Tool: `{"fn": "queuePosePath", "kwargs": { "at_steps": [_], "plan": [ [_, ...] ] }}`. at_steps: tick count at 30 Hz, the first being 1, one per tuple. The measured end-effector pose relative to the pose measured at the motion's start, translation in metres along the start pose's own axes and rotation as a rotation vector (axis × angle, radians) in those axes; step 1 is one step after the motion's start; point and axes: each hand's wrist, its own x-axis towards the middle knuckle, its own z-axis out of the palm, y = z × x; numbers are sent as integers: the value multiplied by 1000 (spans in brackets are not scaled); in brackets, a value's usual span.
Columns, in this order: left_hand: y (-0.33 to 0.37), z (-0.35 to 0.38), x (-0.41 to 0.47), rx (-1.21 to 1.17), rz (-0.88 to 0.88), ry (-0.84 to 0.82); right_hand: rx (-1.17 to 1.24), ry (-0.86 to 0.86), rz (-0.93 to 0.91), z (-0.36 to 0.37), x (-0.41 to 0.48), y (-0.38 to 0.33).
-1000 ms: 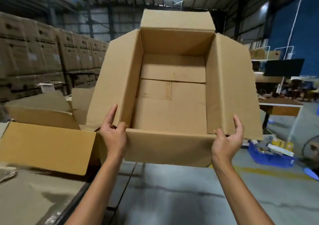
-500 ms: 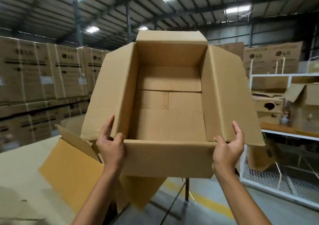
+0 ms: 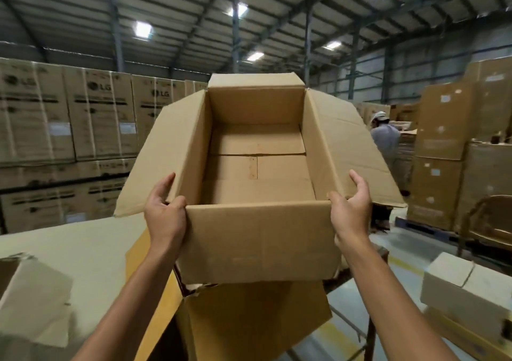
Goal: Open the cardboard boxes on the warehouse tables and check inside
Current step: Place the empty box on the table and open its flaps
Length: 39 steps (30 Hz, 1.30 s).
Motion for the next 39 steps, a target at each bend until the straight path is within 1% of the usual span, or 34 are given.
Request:
{"fn": "queuePosePath", "kwargs": {
  "at_steps": [5, 11, 15, 19, 21, 23, 24, 27, 30, 32, 33, 36, 39],
  "plan": [
    [-30, 15, 41, 45, -82, 68, -76, -177, 47, 47, 58, 36],
    [-88, 39, 76, 82, -195, 122, -135, -334, 173, 112, 113, 85],
    [-127, 58, 93, 172, -237, 164, -213, -502, 198, 153, 157, 119],
    [-183, 56, 85, 270, -261, 208, -343, -619, 264, 179, 162, 187],
    [-215, 50, 77, 354, -315, 193, -430, -667, 263, 189, 160, 224],
    [-240, 43, 66, 472, -404, 133, -569, -751, 258, 197, 158, 251],
    [-251, 38, 60, 574, -446, 65, -663, -812, 254, 201, 156, 264],
    [-281, 26, 44, 891, -568, -217, -939, -1004, 219, 204, 147, 308],
    [-304, 20, 35, 1058, -733, -518, -1132, -1207, 179, 204, 144, 356],
    [-303, 21, 33, 1148, -758, -646, -1203, -1321, 137, 199, 143, 366],
    [-298, 22, 32, 1166, -747, -676, -1193, -1336, 126, 199, 141, 365],
    [-277, 31, 24, 1154, -668, -745, -1153, -1312, 88, 196, 139, 352],
    [-264, 36, 18, 1149, -644, -805, -1170, -1301, 54, 188, 139, 336]
  ]
}}
